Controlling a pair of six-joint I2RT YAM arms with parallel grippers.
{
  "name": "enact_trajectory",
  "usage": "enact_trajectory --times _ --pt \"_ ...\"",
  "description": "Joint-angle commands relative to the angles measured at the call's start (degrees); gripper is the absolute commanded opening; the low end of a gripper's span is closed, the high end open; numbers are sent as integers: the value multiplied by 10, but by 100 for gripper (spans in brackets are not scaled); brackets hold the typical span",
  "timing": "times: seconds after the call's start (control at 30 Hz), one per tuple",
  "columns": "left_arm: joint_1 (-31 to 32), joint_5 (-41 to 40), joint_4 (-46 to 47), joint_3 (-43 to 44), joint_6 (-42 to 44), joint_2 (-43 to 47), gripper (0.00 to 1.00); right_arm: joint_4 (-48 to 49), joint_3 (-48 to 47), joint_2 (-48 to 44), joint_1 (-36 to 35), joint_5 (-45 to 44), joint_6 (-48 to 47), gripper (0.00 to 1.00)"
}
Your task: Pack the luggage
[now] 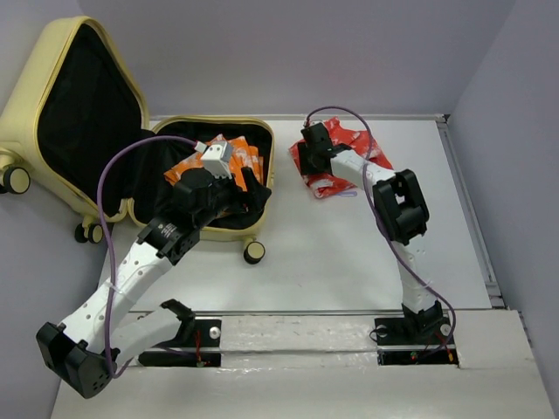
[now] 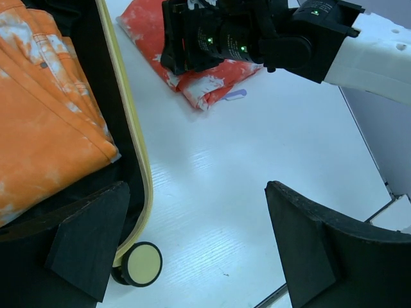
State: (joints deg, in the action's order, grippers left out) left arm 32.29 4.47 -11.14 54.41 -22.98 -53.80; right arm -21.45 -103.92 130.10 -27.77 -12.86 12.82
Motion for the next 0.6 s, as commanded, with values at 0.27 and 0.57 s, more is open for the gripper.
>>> enact_trajectory --times 0.27,0.57 --pt "106 -84 70 30 -1 -79 99 64 287 -199 -2 -9 20 24" --pt "168 -128 73 61 0 -169 99 89 435 -379 53 44 10 62"
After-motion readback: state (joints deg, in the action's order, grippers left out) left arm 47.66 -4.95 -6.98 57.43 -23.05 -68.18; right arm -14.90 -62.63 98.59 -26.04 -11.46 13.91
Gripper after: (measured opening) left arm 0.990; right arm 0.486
